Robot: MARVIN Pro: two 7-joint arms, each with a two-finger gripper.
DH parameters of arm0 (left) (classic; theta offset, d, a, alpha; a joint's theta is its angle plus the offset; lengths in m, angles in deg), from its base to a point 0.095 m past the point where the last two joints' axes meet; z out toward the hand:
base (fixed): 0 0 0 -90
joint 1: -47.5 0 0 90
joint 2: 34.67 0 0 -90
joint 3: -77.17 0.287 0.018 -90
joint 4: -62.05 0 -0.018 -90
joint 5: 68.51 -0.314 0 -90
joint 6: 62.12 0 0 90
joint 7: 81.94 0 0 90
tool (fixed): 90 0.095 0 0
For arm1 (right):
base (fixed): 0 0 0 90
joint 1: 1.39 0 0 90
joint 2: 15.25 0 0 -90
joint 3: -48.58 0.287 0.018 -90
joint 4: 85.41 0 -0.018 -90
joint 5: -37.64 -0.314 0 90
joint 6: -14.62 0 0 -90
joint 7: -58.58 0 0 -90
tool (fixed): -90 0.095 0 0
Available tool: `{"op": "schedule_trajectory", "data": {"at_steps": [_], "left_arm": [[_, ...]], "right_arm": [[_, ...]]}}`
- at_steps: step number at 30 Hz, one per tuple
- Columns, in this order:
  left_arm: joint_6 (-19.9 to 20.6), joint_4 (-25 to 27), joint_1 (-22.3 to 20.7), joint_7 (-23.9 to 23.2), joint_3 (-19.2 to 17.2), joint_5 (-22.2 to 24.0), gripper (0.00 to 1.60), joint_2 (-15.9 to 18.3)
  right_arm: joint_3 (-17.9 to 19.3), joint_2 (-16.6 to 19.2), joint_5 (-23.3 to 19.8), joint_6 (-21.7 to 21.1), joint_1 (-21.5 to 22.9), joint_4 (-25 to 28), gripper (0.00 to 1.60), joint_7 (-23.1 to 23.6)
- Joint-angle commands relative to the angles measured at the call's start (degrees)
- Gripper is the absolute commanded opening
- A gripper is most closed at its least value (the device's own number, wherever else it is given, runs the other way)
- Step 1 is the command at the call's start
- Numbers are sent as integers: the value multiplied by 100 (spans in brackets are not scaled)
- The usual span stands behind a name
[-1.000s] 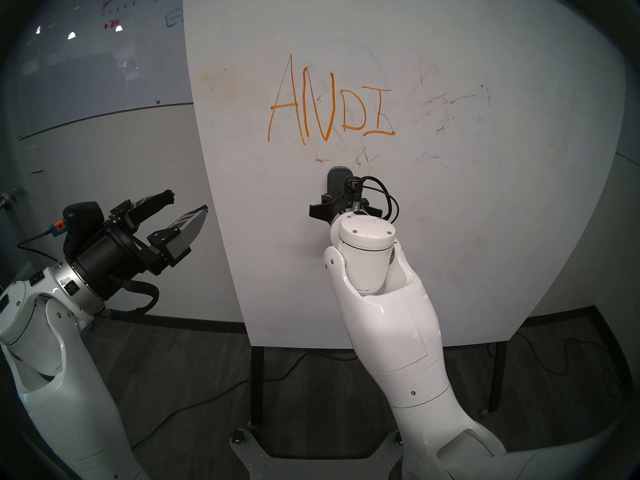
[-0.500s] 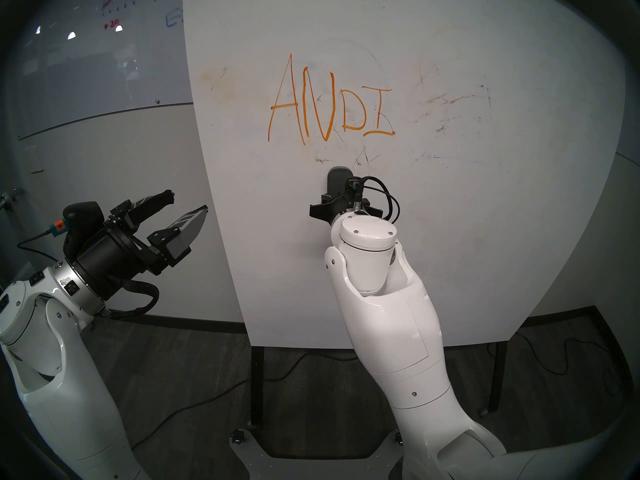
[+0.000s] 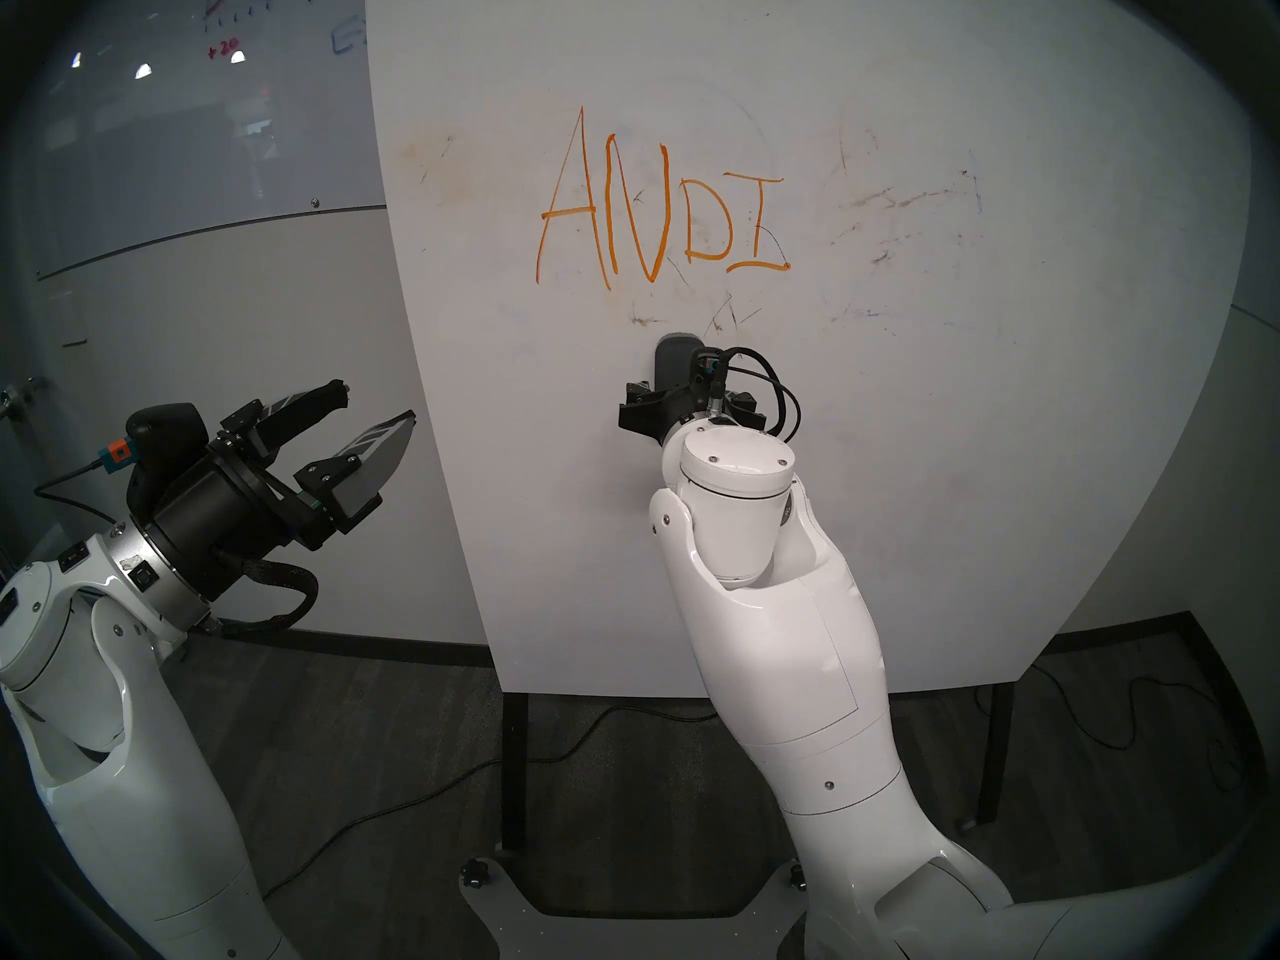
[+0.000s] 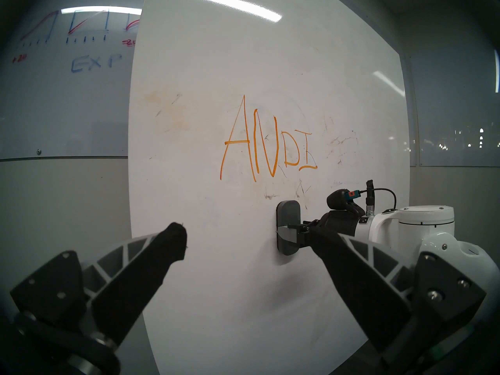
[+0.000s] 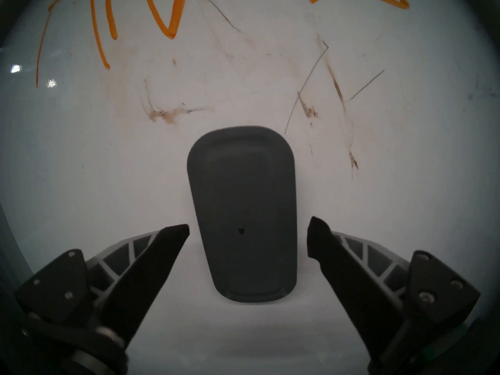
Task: Erase all marks on the whiteboard with the eraser
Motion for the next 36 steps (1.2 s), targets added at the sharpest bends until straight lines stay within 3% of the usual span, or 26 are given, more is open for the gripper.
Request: {"op": "schedule_trajectory", "data": {"at_steps": [1,7,9,10,11,12,13,17,19,36], "left_arm": [[8,93,1,13,14,10,160,11],[8,93,1,14,15,11,160,13],[8,93,1,13,14,10,160,12],[8,93,1,13,14,11,160,12],[8,93,1,13,14,10,160,12],[8,93,1,13,14,11,160,13],[8,93,1,13,14,10,160,12],[8,93,1,14,15,11,160,13],[8,93,1,14,15,11,160,13],[9,93,0,10,13,8,160,13]], "right_arm": [[-41,-70,9,80,209,7,160,38],[-44,-107,23,131,292,-153,160,40],[-46,-117,27,144,308,-185,151,40],[-49,-122,30,151,316,-205,132,38],[-51,-129,35,158,322,-223,92,32],[-52,-134,40,163,325,-235,72,28],[-51,-141,44,165,326,-244,65,21],[-43,-165,54,178,328,-281,6,-5],[-42,-171,58,183,325,-287,0,-14],[23,-160,87,240,516,-262,0,-57]]}}
